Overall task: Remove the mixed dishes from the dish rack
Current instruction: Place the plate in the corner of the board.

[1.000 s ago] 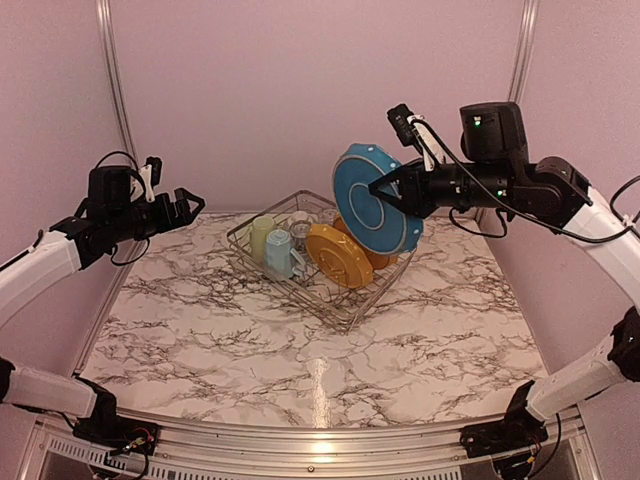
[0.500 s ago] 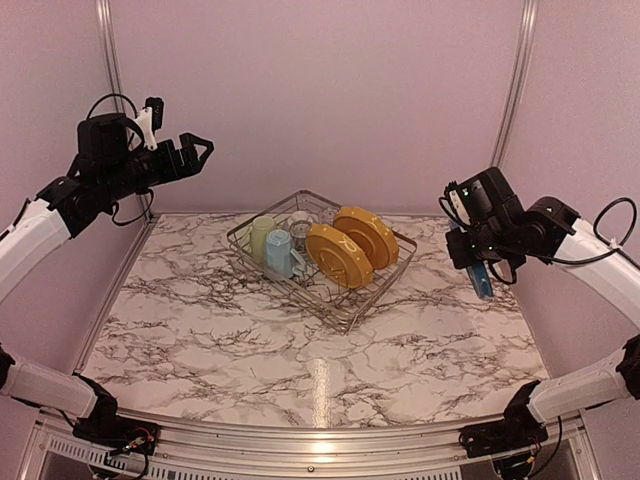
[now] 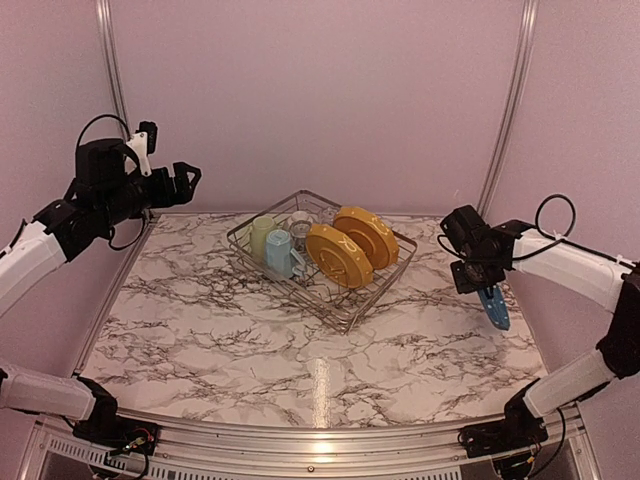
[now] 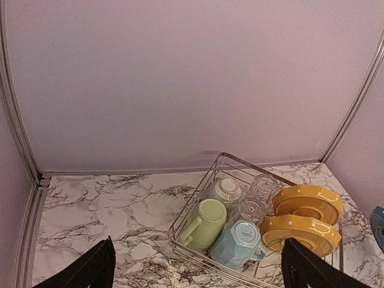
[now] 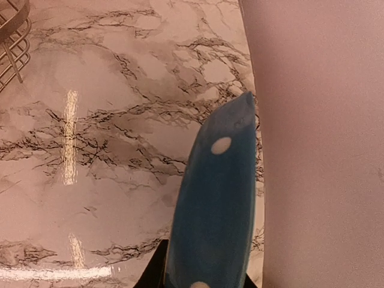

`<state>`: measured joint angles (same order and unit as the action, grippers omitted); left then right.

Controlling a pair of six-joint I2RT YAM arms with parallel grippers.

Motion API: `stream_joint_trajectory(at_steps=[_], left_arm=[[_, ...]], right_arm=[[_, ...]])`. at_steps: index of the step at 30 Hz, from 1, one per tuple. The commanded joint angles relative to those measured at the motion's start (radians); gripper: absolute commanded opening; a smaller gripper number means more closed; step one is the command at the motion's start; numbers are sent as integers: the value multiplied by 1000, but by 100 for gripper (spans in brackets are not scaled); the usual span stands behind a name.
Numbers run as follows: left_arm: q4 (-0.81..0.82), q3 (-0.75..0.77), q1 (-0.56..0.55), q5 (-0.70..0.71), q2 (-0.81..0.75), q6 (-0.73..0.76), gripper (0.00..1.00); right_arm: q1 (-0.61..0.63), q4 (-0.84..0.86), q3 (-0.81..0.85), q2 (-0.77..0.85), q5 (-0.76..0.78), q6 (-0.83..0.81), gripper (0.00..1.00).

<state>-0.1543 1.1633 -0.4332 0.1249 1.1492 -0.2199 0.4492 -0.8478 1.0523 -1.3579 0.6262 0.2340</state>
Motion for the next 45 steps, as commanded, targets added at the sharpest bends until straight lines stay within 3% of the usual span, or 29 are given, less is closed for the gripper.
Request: stream_joint_trajectory(at_steps=[1, 8, 17, 24, 31, 36, 45], left_arm=[[35, -2, 1, 27, -35, 21, 99], [38, -4, 1, 10, -36, 10, 99], [38, -4, 1, -18, -22, -7, 99], [38, -6, 1, -33, -8, -15, 99], [39, -8, 1, -28, 1, -17, 99], [40, -8, 1, -31, 7, -20, 99], [42, -11, 2, -42, 13, -24, 99]], right_arm=[[-9, 68, 9, -68, 143, 47, 0], [-21, 129, -51, -181, 180, 44, 0], [-22, 234, -76, -272, 72, 24, 0], [-22, 289, -66, -341, 37, 19, 15], [-21, 340, -56, -386, -16, 5, 38], [-22, 363, -57, -406, -27, 0, 39], [-21, 376, -66, -344, -137, -4, 55]])
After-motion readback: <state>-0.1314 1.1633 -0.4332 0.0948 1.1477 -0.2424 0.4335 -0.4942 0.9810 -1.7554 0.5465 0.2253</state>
